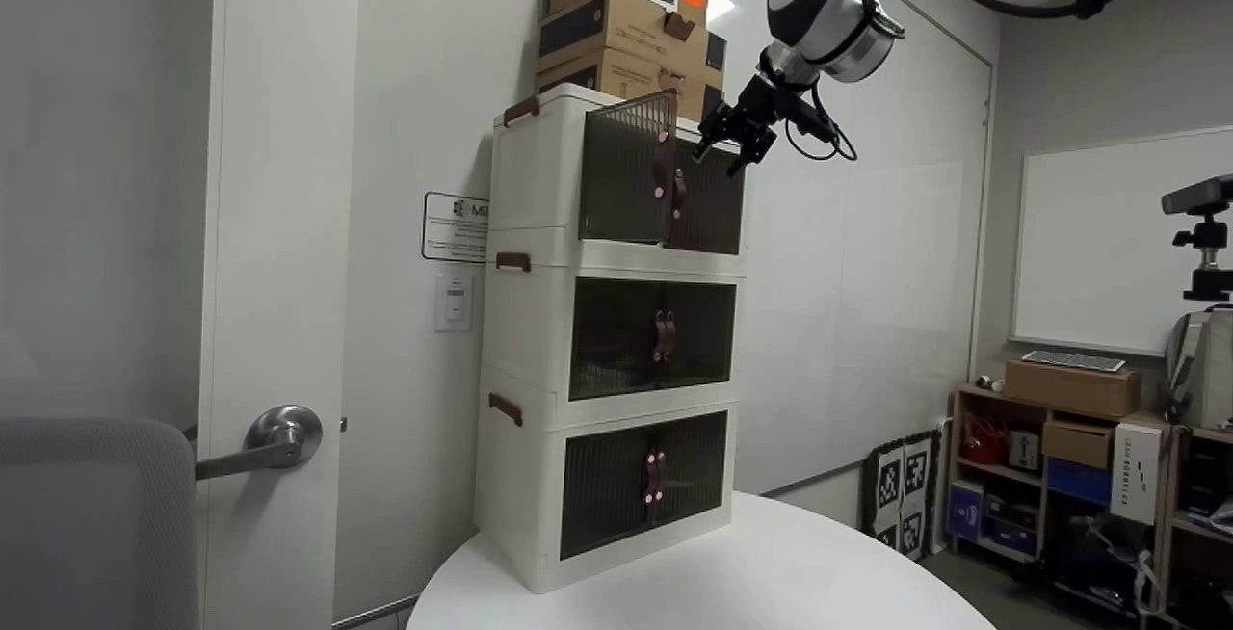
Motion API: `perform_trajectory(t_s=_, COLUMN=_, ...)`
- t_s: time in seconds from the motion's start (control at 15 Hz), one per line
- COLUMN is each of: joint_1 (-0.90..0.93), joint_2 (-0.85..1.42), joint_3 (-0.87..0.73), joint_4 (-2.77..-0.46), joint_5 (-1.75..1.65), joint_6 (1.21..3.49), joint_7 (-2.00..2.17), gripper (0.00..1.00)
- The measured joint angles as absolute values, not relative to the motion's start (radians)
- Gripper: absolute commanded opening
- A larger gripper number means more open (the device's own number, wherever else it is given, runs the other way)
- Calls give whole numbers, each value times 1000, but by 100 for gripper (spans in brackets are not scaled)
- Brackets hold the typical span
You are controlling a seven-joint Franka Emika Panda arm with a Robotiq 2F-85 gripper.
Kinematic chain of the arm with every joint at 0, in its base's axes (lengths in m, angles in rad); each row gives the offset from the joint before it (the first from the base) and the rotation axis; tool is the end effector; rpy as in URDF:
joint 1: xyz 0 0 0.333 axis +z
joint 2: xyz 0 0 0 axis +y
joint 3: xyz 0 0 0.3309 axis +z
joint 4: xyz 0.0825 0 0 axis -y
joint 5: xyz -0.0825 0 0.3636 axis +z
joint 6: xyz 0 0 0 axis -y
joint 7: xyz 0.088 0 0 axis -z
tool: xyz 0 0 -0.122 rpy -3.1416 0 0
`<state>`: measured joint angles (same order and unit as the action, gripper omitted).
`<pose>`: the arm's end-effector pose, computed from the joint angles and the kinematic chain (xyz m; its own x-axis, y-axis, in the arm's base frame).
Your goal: Open the top left and right cabinet doors
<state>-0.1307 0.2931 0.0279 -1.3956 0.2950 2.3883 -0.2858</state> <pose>0.6879 -0.0686 0.6294 0.7424 -0.0163 0.6698 0.0795 -0.9905 -0.1121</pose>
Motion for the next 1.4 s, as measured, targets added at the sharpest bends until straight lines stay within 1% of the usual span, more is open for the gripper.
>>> perform_trajectory(t_s=0.4, joint_1=-170, joint_2=339, joint_3=68, joint_4=-1346, joint_5=444, joint_6=2388, joint_7=-437, gripper=100)
perform_trajectory(t_s=0.93, joint_1=-206, joint_2=447, joint_3=99, joint_4=-1269, joint_5=488, joint_6=2382, joint_7=-589, gripper=100)
perform_trajectory(t_s=1.4, joint_1=-206, joint_2=521, joint_3=135, joint_4=-1201, joint_5=488, joint_6=2383, joint_7=-642, gripper=100)
